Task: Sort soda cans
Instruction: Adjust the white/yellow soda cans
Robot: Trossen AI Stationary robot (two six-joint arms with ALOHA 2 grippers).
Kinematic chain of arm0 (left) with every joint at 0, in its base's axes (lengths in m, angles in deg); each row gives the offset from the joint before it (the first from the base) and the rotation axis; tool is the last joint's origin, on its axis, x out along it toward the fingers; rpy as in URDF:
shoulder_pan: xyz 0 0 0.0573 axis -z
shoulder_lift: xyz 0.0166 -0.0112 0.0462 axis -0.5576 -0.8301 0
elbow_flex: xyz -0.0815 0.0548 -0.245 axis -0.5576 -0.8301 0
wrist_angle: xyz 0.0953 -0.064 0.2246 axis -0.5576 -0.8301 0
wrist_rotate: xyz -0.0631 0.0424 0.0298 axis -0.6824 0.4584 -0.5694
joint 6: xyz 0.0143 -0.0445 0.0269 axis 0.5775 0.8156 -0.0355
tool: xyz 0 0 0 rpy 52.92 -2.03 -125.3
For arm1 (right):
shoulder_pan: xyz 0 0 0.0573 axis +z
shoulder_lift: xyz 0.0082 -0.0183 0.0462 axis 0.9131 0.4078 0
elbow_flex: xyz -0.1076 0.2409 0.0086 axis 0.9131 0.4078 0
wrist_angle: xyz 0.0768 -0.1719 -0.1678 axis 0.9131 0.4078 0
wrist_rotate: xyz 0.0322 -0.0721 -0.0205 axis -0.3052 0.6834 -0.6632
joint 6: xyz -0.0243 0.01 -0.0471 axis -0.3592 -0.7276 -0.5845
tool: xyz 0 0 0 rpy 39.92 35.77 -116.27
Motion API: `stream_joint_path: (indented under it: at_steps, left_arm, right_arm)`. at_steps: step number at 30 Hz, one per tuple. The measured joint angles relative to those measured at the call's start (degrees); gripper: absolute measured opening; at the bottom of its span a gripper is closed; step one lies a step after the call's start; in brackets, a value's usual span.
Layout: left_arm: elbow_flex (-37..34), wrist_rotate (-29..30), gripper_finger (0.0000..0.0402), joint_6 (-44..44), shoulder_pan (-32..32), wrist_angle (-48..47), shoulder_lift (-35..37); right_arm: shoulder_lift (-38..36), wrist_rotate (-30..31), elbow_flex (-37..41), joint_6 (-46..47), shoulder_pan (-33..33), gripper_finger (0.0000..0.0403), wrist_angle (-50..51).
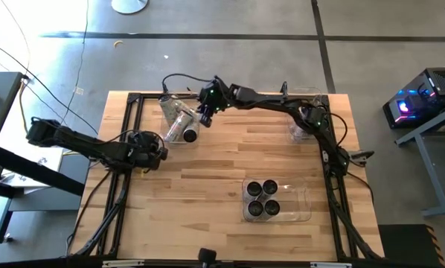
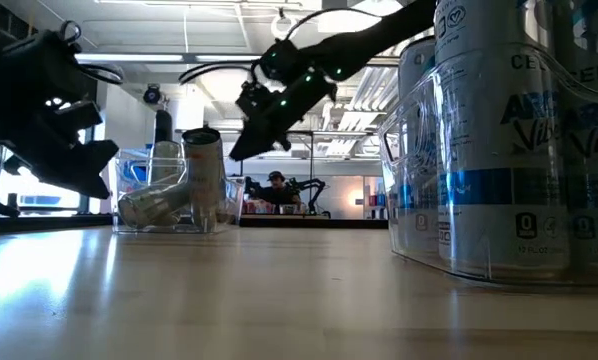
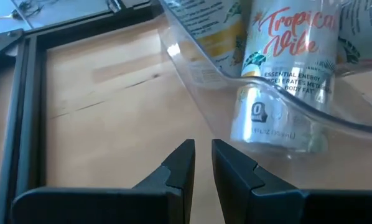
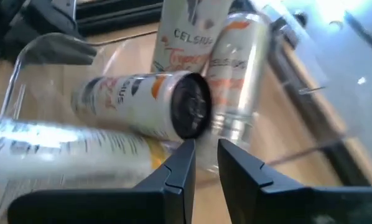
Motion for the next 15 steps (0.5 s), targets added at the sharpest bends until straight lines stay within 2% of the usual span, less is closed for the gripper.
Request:
stream_joint_path:
  at_steps: [5,9,12,15]
  left_arm:
    - [-2.3,1.2,0.0048,-4.1,-1.8,6.5,0.0]
    - [-2.4,2.7,0.0048,-6.3,-3.4,7.7,0.0]
    - [-2.4,2.9,0.0048,-10.1,-4.9,10.1,0.0]
    - [-2.4,2.6,0.0048,-14.0,-6.4,13.1,-0.1]
  right_arm:
    - [-4.0,-0.3,0.0,-9.0,0.5,0.0062,8.1]
    - [-4.4,-5.8,0.0,-17.4,2.3,0.0066,14.1]
    - [-3.9,-6.4,1.0,-22.7,4.6,0.0086,15.1]
    - [-3.5,-3.4,1.8,-25.5,6.7,0.0124,15.5]
